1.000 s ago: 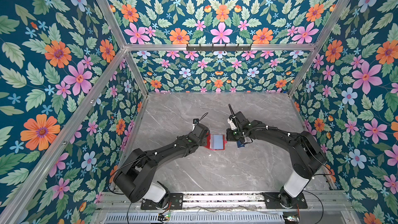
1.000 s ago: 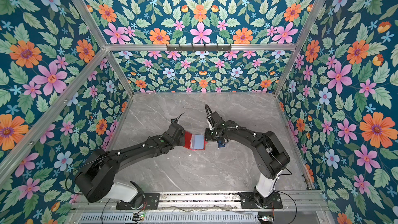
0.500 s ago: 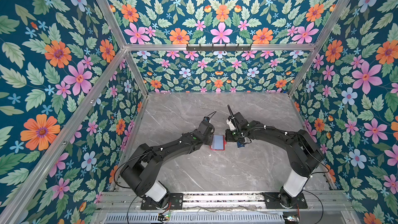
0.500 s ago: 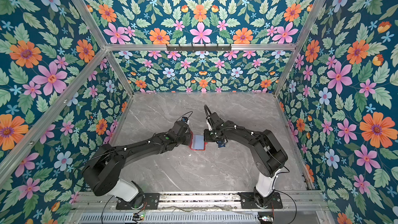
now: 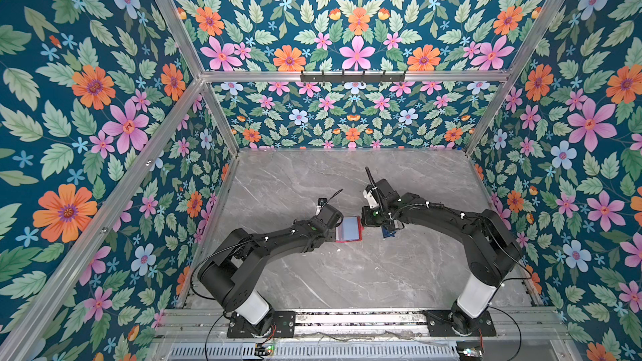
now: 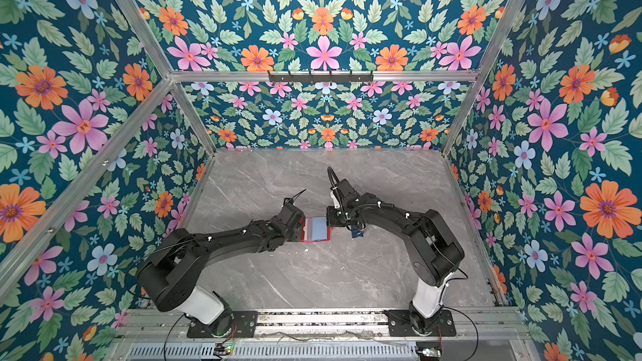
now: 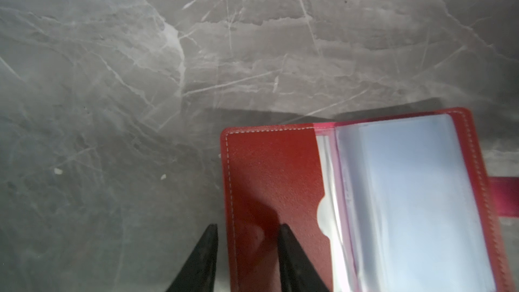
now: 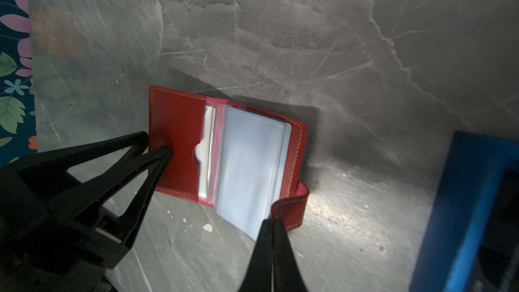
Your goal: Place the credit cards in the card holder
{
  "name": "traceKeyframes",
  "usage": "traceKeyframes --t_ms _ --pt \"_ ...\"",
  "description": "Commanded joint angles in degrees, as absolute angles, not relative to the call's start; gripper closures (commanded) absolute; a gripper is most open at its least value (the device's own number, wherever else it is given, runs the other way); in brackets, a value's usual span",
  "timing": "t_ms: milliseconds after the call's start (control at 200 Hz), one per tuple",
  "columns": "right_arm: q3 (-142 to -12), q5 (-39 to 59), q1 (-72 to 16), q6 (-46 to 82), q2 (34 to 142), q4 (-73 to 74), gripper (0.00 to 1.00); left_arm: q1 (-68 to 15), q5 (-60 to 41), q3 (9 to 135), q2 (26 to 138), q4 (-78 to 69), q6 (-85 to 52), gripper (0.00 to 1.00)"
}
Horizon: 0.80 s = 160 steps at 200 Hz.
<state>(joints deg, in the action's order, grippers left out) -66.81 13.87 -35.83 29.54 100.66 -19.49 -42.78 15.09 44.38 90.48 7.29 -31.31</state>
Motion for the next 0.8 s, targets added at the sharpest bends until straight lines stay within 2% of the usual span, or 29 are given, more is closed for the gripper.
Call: traceKeyframes --t_ms 0,115,505,640,795 --pt "-67.2 15.2 -35.9 29.6 99.9 -19.5 1.0 -42.8 15.7 44.6 90.1 7.0 -32.7 0.58" --pt "-67.2 15.3 -36.0 29.8 99.4 -19.3 1.0 -42.8 15.9 45.1 88.6 6.8 -31.7 0.53" --pt "-67.6 16.2 -36.0 30.1 98.7 -18.8 1.0 -42.9 13.8 46.1 82.8 5.2 -26.3 0.51" --pt "-67.6 16.2 -36.1 30.2 99.1 -18.6 1.0 -42.9 8.3 45.1 81.1 1.8 -24.1 0.51" --pt "-67.5 15.5 -36.1 30.2 100.2 -18.7 1.0 -42.4 -0.7 44.2 84.4 -4.0 -25.7 0.52"
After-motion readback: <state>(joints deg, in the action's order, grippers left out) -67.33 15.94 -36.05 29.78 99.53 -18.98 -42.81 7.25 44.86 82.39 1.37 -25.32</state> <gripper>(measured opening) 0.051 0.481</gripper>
